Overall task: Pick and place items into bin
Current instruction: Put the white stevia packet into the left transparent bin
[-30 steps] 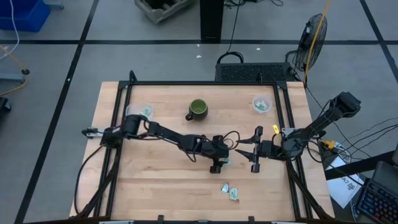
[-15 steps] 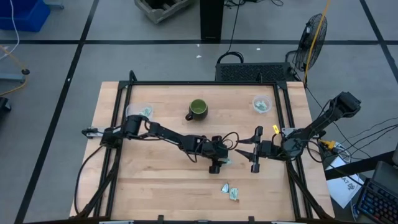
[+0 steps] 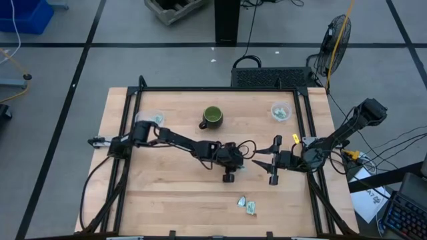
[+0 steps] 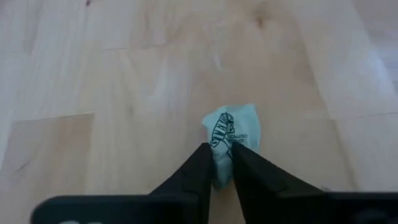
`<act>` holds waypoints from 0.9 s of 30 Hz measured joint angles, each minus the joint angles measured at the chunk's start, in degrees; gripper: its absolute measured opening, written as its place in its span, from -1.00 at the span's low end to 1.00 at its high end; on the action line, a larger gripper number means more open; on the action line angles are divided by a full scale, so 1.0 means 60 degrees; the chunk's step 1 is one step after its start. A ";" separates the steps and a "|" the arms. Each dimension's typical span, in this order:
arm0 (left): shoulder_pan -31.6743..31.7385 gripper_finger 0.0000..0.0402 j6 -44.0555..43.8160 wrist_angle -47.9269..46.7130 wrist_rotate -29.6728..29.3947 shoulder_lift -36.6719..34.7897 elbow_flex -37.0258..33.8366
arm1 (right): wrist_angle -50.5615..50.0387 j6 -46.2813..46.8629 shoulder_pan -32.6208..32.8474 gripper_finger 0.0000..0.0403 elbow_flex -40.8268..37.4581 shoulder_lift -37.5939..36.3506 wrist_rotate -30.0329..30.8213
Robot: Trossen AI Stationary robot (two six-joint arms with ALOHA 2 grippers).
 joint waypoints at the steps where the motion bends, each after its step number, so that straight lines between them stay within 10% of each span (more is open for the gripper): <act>1: 0.0040 -0.70 -0.0002 -0.0064 0.0030 -0.0066 -0.0004 | 0.0000 0.0000 0.0000 -0.25 0.0000 0.0000 0.0000; 16: 0.0329 -0.85 0.0236 -0.2442 -0.0259 -0.1759 -0.0238 | 0.0070 0.0055 0.0005 -0.25 0.0009 -0.0004 -0.0048; 27: 0.0765 -0.80 -0.0718 -0.1065 -0.0535 -0.5308 -0.4225 | 0.0051 -0.0040 0.0266 -0.25 0.0007 -0.0004 -0.0037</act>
